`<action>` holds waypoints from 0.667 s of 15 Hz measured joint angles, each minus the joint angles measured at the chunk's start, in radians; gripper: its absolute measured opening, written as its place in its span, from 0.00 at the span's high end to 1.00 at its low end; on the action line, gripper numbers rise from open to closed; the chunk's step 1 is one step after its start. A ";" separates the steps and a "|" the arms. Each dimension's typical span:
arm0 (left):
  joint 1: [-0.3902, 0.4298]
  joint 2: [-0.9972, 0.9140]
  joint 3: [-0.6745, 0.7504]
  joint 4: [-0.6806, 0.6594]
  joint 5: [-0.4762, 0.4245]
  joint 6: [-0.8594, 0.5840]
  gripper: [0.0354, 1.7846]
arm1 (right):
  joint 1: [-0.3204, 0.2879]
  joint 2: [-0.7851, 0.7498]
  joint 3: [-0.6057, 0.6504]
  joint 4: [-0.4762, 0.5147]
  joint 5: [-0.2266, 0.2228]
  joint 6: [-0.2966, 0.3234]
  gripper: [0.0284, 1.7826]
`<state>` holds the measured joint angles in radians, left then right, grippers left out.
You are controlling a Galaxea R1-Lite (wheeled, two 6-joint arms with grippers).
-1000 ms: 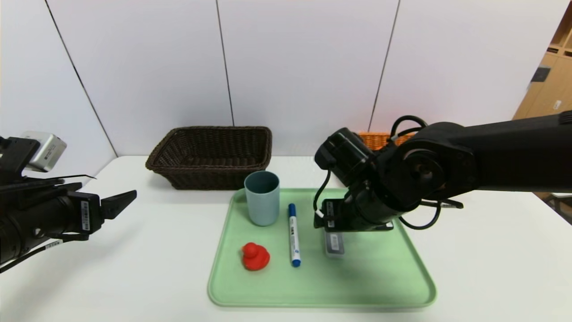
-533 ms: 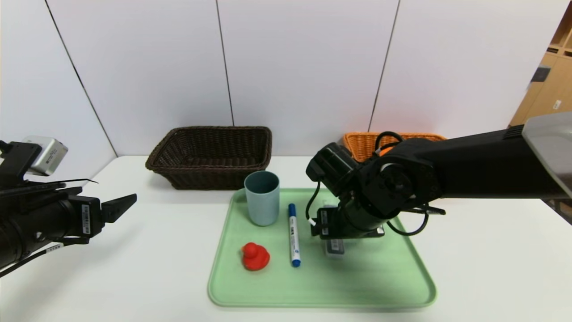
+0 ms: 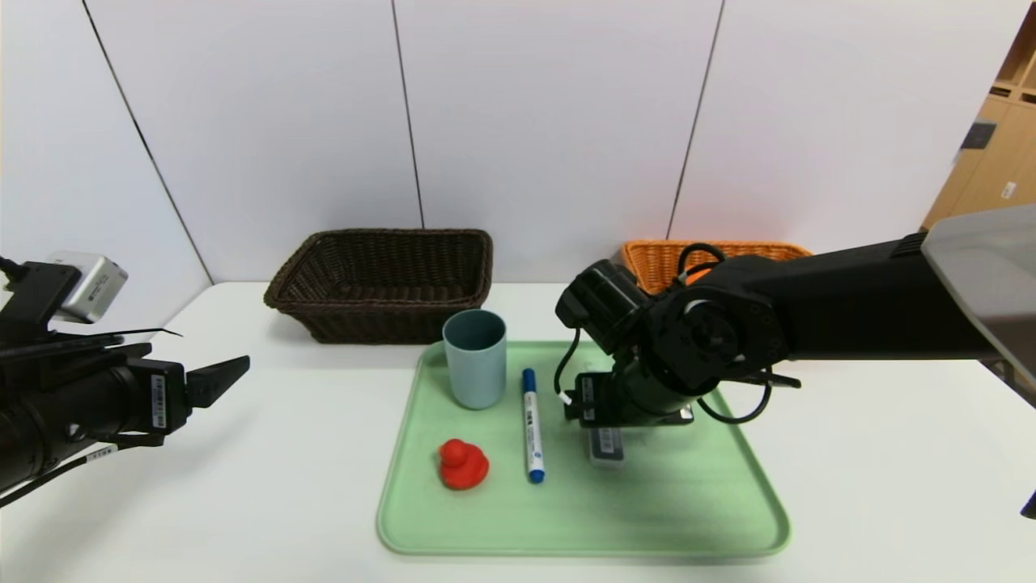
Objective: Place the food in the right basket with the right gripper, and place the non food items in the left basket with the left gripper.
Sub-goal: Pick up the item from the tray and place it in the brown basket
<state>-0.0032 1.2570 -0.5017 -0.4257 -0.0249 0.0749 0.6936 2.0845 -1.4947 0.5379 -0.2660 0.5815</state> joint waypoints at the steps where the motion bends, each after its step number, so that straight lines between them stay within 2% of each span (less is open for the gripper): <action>1: 0.000 0.002 0.000 0.000 0.000 0.000 0.06 | 0.000 0.000 0.000 0.000 0.000 0.000 0.05; 9: 0.000 0.004 -0.001 -0.001 0.000 0.001 0.06 | 0.001 -0.002 0.002 -0.010 0.000 -0.001 0.05; 10: 0.000 0.004 -0.001 -0.001 0.000 0.001 0.06 | 0.001 -0.003 0.009 -0.027 0.000 -0.005 0.10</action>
<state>-0.0028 1.2613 -0.5028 -0.4266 -0.0249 0.0764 0.6947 2.0817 -1.4860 0.5104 -0.2660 0.5766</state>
